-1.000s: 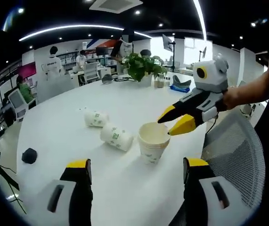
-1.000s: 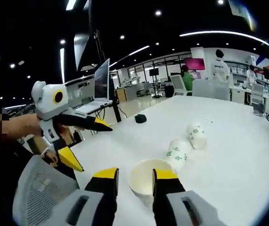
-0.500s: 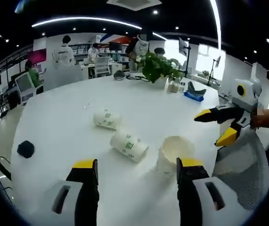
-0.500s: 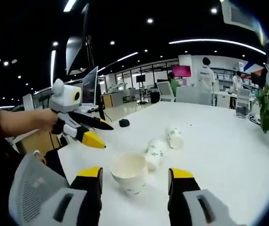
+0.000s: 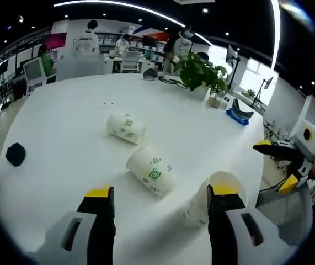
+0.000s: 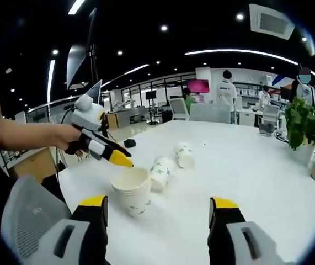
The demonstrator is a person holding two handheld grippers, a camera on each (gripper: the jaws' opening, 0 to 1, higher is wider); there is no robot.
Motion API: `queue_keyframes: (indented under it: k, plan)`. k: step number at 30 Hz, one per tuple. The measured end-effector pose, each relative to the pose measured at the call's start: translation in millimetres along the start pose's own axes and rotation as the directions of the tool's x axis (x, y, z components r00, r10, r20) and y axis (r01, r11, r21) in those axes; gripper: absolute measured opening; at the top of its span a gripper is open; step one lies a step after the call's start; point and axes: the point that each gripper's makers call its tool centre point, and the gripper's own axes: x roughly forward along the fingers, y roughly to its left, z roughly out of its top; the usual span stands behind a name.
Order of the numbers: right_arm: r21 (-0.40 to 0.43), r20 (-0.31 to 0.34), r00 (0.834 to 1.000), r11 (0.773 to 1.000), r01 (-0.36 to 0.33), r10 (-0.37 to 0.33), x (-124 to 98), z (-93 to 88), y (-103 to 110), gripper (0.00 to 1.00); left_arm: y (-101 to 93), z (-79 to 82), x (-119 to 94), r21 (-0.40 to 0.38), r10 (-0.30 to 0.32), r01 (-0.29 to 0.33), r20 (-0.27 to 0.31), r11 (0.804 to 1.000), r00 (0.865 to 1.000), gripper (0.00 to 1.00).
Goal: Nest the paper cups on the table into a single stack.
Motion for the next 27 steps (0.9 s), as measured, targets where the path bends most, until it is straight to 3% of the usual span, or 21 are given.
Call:
queue_keyframes:
  k: [4, 9, 21, 27]
  plan:
    - [0.006, 0.003, 1.0, 1.0, 0.011, -0.011, 1, 1.4, -2, 0.75, 1.1, 4.7, 9, -0.049, -0.009, 0.009, -0.006, 0.999, 1.0, 0.64]
    - [0.006, 0.003, 1.0, 1.0, 0.018, -0.018, 0, 0.6, -4, 0.75, -9.5, 9.1, 9, -0.034, -0.029, 0.029, -0.004, 0.999, 1.0, 0.62]
    - [0.017, 0.013, 1.0, 1.0, 0.021, -0.021, 0, 2.0, -5, 0.74, -11.4, 7.7, 22, -0.063, -0.034, 0.031, -0.044, 0.998, 0.998, 0.61]
    - [0.016, 0.015, 1.0, 1.0, 0.02, -0.02, 0, 1.4, -5, 0.74, -3.9, 7.6, 32, -0.15, -0.025, 0.013, -0.08, 0.989, 0.996, 0.6]
